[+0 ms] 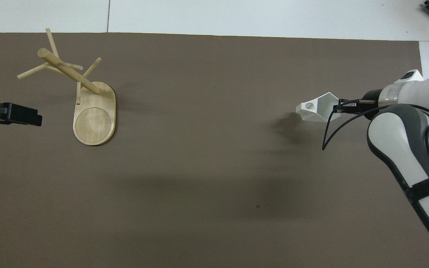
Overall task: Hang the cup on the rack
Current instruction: 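Carry the cup toward the rack while the left gripper reaches forward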
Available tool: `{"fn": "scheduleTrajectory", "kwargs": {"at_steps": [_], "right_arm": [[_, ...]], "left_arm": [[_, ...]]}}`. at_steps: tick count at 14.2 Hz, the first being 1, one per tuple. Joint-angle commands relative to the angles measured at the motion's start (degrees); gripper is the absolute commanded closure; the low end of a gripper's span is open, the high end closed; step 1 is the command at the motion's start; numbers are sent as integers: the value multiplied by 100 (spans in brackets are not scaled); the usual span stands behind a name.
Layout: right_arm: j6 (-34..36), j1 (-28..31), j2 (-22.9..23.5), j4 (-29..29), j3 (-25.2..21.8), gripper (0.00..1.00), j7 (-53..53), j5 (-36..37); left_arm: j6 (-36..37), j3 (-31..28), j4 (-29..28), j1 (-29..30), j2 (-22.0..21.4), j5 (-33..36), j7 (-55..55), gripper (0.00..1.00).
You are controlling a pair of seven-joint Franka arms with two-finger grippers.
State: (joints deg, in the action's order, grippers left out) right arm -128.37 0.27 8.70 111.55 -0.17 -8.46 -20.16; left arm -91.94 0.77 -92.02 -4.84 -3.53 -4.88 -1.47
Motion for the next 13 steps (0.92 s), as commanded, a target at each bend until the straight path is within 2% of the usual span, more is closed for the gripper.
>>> {"fn": "scheduleTrajectory", "kwargs": {"at_steps": [1,4,7,13], "right_arm": [[93,-394,53,-168,78,100,116,-190],[207,-965,26,-177,105,100,204,-208],[295,-1353,-9,-177,105,100,362,-637],[295,-1556,-26,-186,281,100,345,-1365]], "left_arm": [[-280,-50,-299,-252,-192,-345,191,0],[-499,-41,-316,-639,-192,-548,1076,0],[-850,-41,-369,-772,-175,-1092,2192,0],[-1413,-33,-466,-860,106,-1629,4362,0]]}}
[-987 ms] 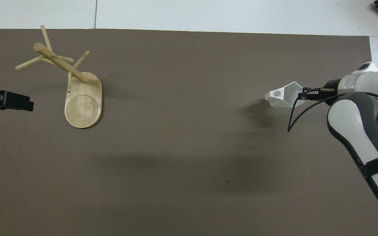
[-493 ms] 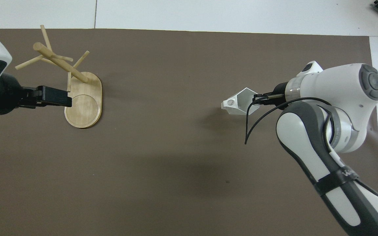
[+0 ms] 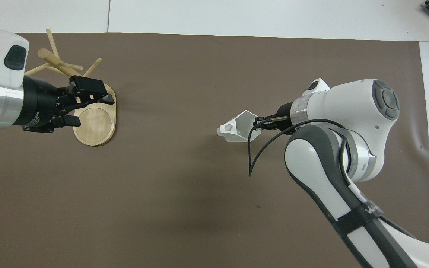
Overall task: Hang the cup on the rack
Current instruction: 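Bring the cup to the left gripper and grasp it there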
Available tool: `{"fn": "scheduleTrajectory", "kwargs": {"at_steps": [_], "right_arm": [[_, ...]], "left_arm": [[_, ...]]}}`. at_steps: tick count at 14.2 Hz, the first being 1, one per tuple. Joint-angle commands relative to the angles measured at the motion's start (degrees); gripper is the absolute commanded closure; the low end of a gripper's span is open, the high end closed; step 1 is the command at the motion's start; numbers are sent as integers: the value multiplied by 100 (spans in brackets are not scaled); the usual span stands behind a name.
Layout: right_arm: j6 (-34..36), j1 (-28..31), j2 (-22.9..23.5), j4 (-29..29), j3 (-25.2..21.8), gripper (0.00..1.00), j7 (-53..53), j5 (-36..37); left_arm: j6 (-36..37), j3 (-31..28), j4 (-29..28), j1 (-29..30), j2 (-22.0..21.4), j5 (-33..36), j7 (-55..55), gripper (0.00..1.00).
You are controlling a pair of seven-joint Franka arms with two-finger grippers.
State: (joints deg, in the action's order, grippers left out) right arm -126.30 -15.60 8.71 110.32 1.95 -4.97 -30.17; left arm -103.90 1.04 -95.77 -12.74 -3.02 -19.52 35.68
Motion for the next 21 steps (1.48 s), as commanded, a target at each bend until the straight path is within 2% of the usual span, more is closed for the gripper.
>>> {"fn": "scheduleTrajectory", "kwargs": {"at_steps": [1,5,9,13,21], "right_arm": [[79,31,-27,-71,103,100,-4,-723],[106,31,26,-334,253,100,-39,-1955],[149,31,52,-458,437,100,-30,-3079],[149,31,52,-607,561,100,-4,-4319],[158,22,52,-669,684,100,-4,-4489]], "left_arm": [[-305,-60,-91,-79,99,-270,1051,0],[-753,-60,-91,-185,328,-526,3011,0],[-702,-7,-47,-421,582,-588,4409,0],[-474,46,-29,-422,785,-1026,5096,0],[-350,80,-38,-475,873,-1220,6538,0]]}}
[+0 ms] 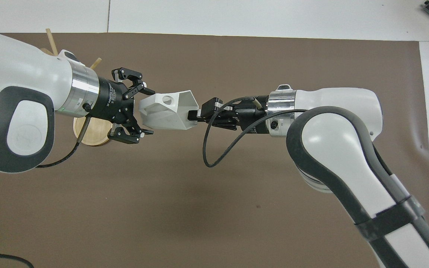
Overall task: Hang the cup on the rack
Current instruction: 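Bring the cup to the left gripper and grasp it there, then lift the cup with the left gripper while the right gripper withdraws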
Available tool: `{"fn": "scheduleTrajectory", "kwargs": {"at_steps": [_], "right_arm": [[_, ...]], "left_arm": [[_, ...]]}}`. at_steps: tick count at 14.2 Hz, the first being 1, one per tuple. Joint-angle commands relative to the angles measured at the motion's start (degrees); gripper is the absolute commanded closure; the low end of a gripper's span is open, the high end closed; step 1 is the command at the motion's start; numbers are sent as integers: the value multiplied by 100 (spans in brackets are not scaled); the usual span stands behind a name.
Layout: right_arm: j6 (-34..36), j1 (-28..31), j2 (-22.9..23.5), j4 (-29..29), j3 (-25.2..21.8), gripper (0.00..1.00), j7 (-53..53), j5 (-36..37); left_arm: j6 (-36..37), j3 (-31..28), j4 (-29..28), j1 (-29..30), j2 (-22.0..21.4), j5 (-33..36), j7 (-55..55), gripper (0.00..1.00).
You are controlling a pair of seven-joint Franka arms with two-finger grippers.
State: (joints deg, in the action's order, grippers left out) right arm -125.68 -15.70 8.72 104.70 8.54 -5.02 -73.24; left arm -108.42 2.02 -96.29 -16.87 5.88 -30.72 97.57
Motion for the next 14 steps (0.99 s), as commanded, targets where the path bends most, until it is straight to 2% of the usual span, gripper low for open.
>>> {"fn": "scheduleTrajectory", "kwargs": {"at_steps": [1,4,5,6,7,14], "right_arm": [[96,32,51,-108,34,100,10,-182],[105,32,51,-99,34,100,10,-182],[96,32,51,-99,51,100,10,-182],[96,32,51,-99,51,100,10,-182],[96,32,51,-99,51,100,19,-173],[79,32,51,-99,51,100,19,-112]], "left_arm": [[110,-18,14,-62,-8,-101,446,0],[216,0,14,-149,-43,-101,648,0],[172,0,14,-150,-44,-92,719,18],[154,-9,5,-150,-61,-84,728,67],[145,-9,5,-150,-87,-83,745,99],[119,-27,14,-62,-228,-66,816,100]]}}
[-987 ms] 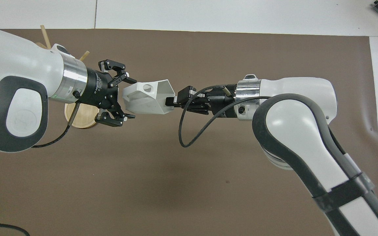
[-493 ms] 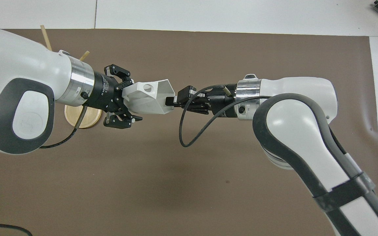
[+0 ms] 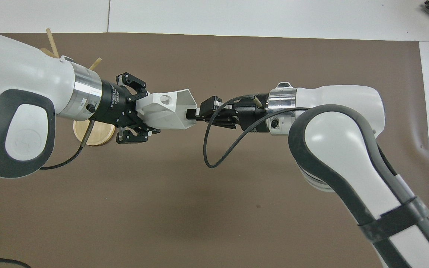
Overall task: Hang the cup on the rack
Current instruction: 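Lift the cup with the left gripper while the right gripper withdraws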
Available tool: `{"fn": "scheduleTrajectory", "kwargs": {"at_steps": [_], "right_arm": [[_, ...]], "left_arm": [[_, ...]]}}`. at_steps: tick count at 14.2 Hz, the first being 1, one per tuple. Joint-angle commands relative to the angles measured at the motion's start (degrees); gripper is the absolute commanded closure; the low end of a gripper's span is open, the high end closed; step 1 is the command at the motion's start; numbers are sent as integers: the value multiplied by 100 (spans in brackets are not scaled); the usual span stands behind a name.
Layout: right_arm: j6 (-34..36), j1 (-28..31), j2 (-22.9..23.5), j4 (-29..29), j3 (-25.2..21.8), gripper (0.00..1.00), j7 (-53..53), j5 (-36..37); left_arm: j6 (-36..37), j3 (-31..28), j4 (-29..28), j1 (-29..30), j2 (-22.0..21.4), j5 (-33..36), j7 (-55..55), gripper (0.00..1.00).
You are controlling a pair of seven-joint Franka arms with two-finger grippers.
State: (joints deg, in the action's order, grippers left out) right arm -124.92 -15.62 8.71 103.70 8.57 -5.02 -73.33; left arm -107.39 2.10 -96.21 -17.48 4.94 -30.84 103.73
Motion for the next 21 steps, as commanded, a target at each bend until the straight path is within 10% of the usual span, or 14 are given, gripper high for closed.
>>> {"fn": "scheduleTrajectory", "kwargs": {"at_steps": [1,4,7,8,21], "right_arm": [[-24,24,52,10,48,100,19,-85],[-59,15,43,54,48,83,19,-50],[-85,24,43,72,48,45,10,221],[-86,24,43,80,48,0,1,266],[-1219,156,193,89,4,0,1,1002]], "left_arm": [[16,-43,6,-1,-125,-53,201,100],[16,-43,-3,-1,-143,-36,201,100],[-10,-60,-38,17,-160,-36,279,100],[-106,-60,-55,17,-160,-36,384,100],[-1363,-104,-784,175,-327,17,2237,100]]}}
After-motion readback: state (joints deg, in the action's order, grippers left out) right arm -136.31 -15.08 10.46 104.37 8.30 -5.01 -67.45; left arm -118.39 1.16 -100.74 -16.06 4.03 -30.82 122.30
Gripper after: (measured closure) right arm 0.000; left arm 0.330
